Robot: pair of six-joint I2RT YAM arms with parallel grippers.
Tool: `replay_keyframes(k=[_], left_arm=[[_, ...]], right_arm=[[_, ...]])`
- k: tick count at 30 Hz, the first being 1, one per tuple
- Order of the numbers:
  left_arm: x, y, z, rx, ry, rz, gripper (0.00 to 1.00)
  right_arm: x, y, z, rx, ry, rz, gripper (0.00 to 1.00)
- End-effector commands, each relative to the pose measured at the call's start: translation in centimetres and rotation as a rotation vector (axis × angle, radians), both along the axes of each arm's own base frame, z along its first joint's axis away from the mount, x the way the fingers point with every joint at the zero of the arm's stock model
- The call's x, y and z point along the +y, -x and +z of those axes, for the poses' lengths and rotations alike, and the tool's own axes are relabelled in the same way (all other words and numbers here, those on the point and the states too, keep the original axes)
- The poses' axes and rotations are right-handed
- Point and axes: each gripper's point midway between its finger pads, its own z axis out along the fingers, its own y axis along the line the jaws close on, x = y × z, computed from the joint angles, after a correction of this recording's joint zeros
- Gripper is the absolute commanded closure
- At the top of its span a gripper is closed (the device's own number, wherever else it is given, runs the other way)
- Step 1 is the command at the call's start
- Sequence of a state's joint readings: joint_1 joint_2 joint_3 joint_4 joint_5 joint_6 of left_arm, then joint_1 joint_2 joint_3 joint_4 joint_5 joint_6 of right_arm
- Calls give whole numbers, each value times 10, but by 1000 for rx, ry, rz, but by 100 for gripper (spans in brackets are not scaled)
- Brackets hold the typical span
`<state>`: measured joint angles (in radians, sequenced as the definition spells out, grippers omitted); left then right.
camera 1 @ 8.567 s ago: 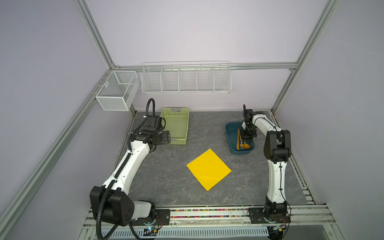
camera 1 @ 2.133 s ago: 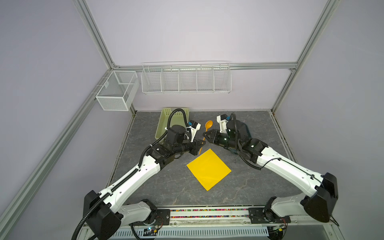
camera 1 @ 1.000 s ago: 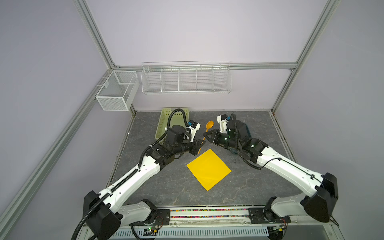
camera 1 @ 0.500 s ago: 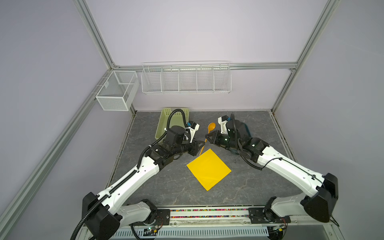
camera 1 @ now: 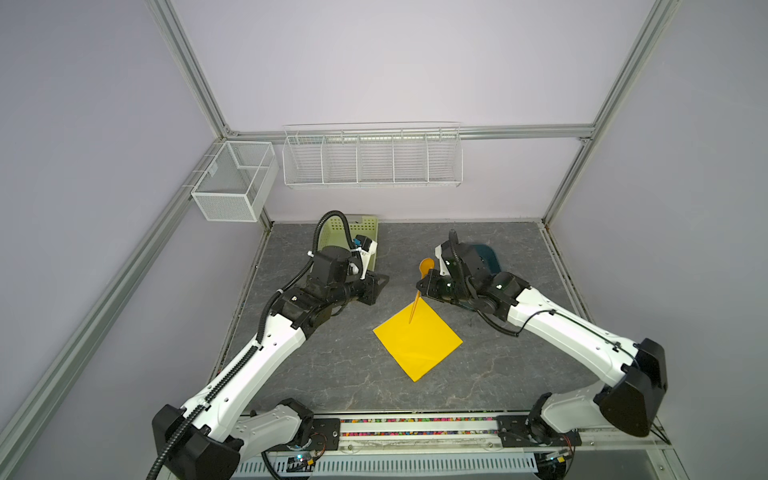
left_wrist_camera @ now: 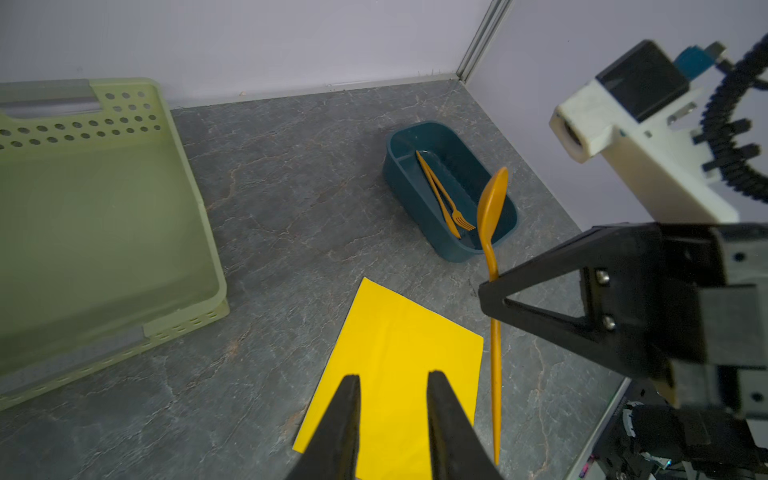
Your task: Place the utensils on the paper napkin and roll it up
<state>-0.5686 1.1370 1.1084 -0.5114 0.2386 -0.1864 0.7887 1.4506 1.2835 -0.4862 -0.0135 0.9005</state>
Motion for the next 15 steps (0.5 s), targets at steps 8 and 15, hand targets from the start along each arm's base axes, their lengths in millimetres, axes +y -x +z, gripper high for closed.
replay_keyframes(k=[8, 15], left_arm=[[37, -7, -18, -38, -97, 53, 71], [53, -7, -39, -55, -209, 79, 71]], right_arm=[[17, 11, -52, 128, 169, 43, 93], [17, 14, -89, 216, 322, 51, 93]])
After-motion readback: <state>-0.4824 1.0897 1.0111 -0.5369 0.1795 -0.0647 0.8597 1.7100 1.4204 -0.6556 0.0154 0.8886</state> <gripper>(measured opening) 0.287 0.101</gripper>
